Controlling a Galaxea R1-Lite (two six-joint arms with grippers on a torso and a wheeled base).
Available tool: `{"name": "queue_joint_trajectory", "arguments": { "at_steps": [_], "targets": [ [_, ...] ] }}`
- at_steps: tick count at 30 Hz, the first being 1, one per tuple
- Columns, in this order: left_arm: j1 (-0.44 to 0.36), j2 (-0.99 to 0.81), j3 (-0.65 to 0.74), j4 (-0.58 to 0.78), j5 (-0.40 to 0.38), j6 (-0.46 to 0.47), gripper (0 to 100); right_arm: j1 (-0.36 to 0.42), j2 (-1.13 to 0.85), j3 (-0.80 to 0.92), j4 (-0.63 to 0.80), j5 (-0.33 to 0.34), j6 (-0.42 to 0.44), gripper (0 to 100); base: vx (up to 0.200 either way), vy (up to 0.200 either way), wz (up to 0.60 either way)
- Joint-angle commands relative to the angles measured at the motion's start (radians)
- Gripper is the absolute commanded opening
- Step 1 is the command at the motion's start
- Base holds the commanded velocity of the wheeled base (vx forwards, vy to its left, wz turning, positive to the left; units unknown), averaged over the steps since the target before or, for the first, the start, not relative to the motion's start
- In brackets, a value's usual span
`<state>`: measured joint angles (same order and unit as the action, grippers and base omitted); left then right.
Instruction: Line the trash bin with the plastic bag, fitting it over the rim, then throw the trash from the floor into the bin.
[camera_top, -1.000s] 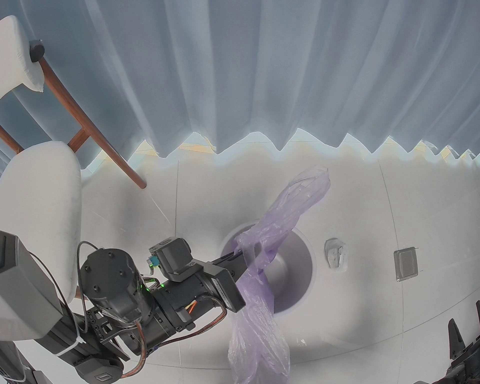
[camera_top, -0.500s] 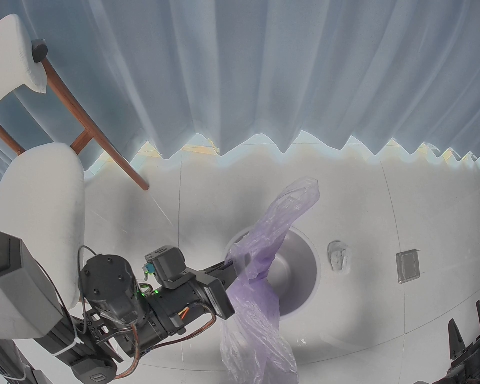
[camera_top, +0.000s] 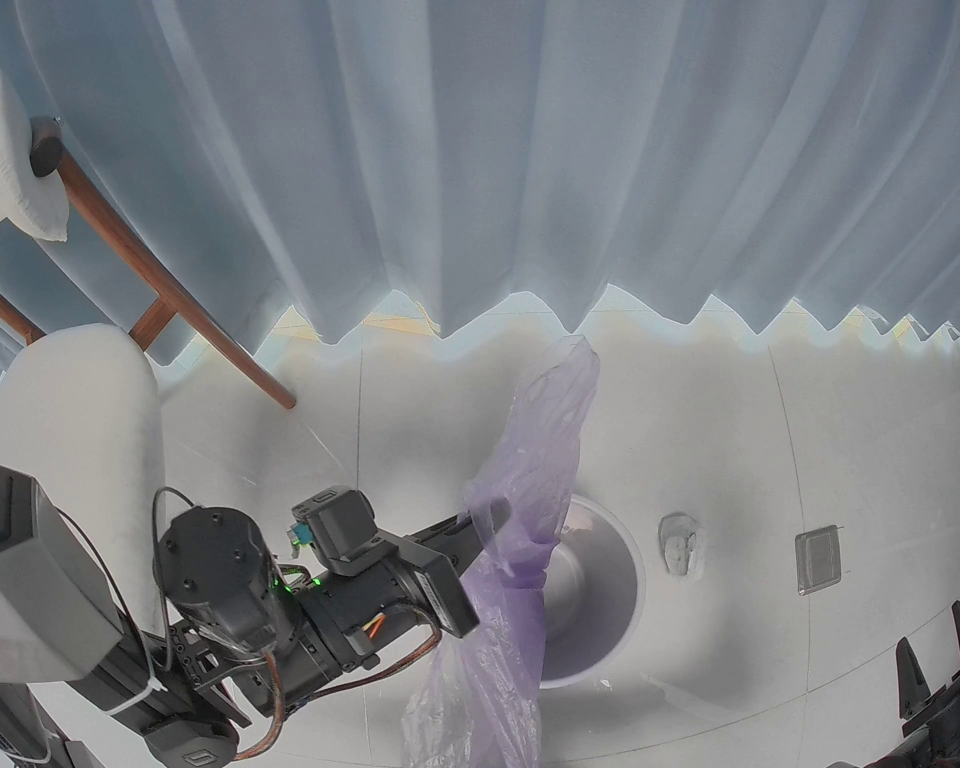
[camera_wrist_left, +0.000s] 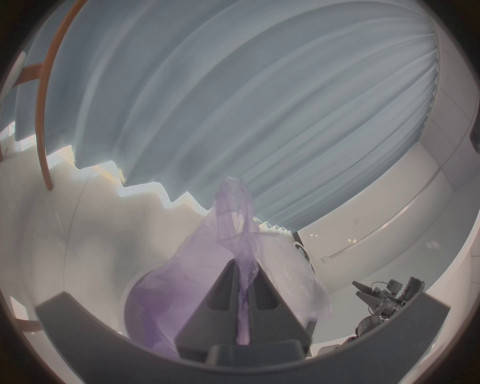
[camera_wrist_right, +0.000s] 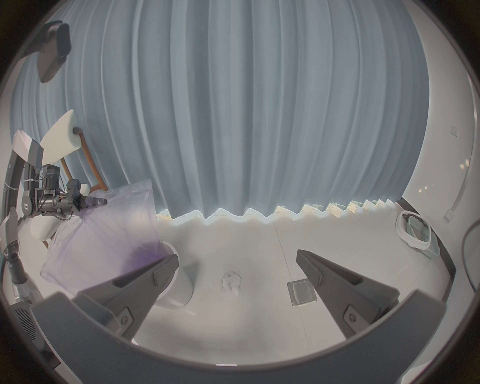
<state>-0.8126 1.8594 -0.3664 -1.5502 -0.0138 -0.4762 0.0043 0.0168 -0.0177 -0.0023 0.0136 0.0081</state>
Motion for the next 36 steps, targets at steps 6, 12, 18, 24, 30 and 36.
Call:
{"name": "queue_joint_trajectory", "arguments": {
  "at_steps": [6, 12, 18, 24, 30, 36],
  "targets": [
    [-0.069, 0.1, -0.039, 0.001, 0.086, 0.004, 0, 0.0, -0.017, 0.016, 0.001, 0.025, -0.01, 100, 0.0, 0.0, 0.0],
    [-0.054, 0.092, -0.043, -0.001, 0.083, 0.03, 0, 0.0, -0.017, 0.018, -0.001, 0.02, 0.004, 100, 0.0, 0.0, 0.0],
    [-0.033, 0.077, -0.065, -0.001, 0.075, 0.024, 0, 0.0, -0.017, 0.018, -0.001, 0.016, 0.013, 100, 0.0, -0.067, 0.0],
    [-0.027, 0.066, -0.072, -0.001, 0.08, 0.037, 0, 0.0, -0.017, 0.018, -0.001, 0.012, 0.013, 100, -0.1, -0.1, 0.0],
    [-0.03, 0.064, -0.129, -0.001, 0.132, 0.036, 0, 0.0, -0.017, 0.018, -0.001, 0.011, 0.015, 100, 0.0, 0.0, 0.0],
    [-0.042, 0.066, -0.112, -0.001, 0.13, 0.033, 0, 0.0, -0.017, 0.018, -0.001, 0.009, 0.018, 100, 0.0, 0.0, 0.0]
  ]
}}
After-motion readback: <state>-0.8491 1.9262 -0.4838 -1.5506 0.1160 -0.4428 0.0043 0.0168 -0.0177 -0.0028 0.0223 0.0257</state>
